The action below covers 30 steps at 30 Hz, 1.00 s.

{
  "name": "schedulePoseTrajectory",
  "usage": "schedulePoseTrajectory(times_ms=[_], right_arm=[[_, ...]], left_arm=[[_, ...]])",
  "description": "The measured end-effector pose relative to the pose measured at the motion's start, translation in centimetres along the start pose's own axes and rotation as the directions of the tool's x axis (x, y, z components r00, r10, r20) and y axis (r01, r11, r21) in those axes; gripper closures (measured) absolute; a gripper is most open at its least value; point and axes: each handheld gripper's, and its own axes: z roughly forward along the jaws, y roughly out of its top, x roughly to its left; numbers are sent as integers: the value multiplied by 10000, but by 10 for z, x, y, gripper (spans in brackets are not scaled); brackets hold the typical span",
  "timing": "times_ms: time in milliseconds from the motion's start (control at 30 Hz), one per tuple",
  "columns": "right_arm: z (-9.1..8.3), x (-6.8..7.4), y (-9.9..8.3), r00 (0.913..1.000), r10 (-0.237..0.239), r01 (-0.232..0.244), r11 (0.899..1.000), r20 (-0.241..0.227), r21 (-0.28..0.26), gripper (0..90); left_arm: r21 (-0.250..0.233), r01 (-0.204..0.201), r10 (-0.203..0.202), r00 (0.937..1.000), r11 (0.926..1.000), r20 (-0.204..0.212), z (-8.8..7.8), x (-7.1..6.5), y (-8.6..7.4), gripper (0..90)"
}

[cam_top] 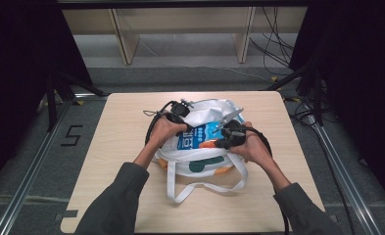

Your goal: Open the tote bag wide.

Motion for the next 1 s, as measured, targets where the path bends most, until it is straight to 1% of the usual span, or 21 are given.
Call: schedulePoseTrajectory(times_ms=[33, 100, 200, 233, 267, 300, 333, 433, 467, 500, 533, 567, 600, 667, 700, 767, 800, 833, 900, 967, 1000], right_arm=[[0, 3, -7, 9999, 5, -5, 10000, -102, 7, 900], [0, 10, -21, 9988, 123, -111, 9996, -464, 264, 900], [5, 17, -41, 9969, -2, 19, 9998, -784, 216, 900], [6, 20, -44, 9966, 2, 19, 9997, -818, 260, 900], [7, 22, -46, 9967, -242, 270, 9990, -771, 359, 900], [8, 27, -48, 9976, -224, 266, 9977, -659, 627, 900], [9, 30, -49, 9979, -245, 287, 9971, -606, 703, 900], [9, 31, -51, 9978, -137, 181, 9976, -656, 673, 900], [9, 32, -51, 9961, 101, -32, 9969, -873, 791, 900], [8, 31, -50, 9965, 68, -11, 9976, -834, 688, 900], [8, 29, -49, 9971, -249, 278, 9988, -725, 392, 900], [3, 29, -48, 9977, -72, 91, 9996, -679, 277, 900], [-1, 29, -45, 9975, 197, -206, 9997, -675, -131, 900], [-12, 22, -37, 9982, 181, -230, 9961, -577, -855, 895], [-18, 18, -31, 9994, 185, -218, 9928, -286, -1181, 895], [-26, 8, -19, 9995, 195, -143, 9827, 265, -1844, 897], [-29, 1, -14, 9972, 190, -42, 9797, 719, -2005, 898], [-31, -7, -10, 9948, 353, -157, 9801, 959, -1981, 900], [-29, -25, -5, 9830, 771, -402, 9760, 1669, -2142, 900], [-21, -41, -6, 9762, 1179, -806, 9765, 1822, -2000, 900], [-14, -49, -8, 9705, 1424, -1076, 9779, 1944, -1793, 900]], left_arm=[[5, 192, -192, 9992, 9998, -338, 3, 4, 0, 877], [6, 468, -467, 9978, 9989, -475, 4, 13, 0, 891], [-123, 849, -857, 9929, 9963, -827, 4, 24, -1, 894], [-123, 651, -662, 9895, 9978, -1284, 3, 28, -1, 895], [-102, 714, -722, 9861, 9974, -1499, 2, 32, -1, 895], [-450, 1085, -1141, 9823, 9931, -1487, 1, 37, -3, 895], [-712, 1262, -1363, 9775, 9894, -1609, 0, 42, -4, 896], [-777, 1781, -1895, 9651, 9809, -1809, -3, 53, -9, 895], [-797, 1824, -1942, 9638, 9800, -1827, -3, 53, -11, 895], [-852, 1608, -1740, 9679, 9833, -1814, -4, 51, -12, 894], [-852, 1192, -1332, 9739, 9892, -1837, -7, 48, -13, 893], [-891, 1010, -1155, 9775, 9909, -1764, -12, 46, -15, 884], [-1051, 1016, -1167, 9818, 9893, -1496, -18, 45, -16, 852], [-1359, 891, -1037, 9891, 9867, -1041, -31, 41, -21, 815], [-1575, 816, -968, 9911, 9841, -914, -38, 38, -23, 813], [-1563, 344, -457, 9965, 9871, -693, -51, 33, -29, 809], [-1435, 239, -339, 9972, 9894, -674, -54, 32, -32, 801], [-1296, 51, -152, 9969, 9915, -774, -57, 33, -36, 796], [-944, 27, -91, 9977, 9955, -675, -57, 37, -47, 793], [-376, -70, 35, 9956, 9993, -935, -50, 45, -61, 804], [-307, -2, -22, 9969, 9995, -784, -48, 48, -66, 831]])
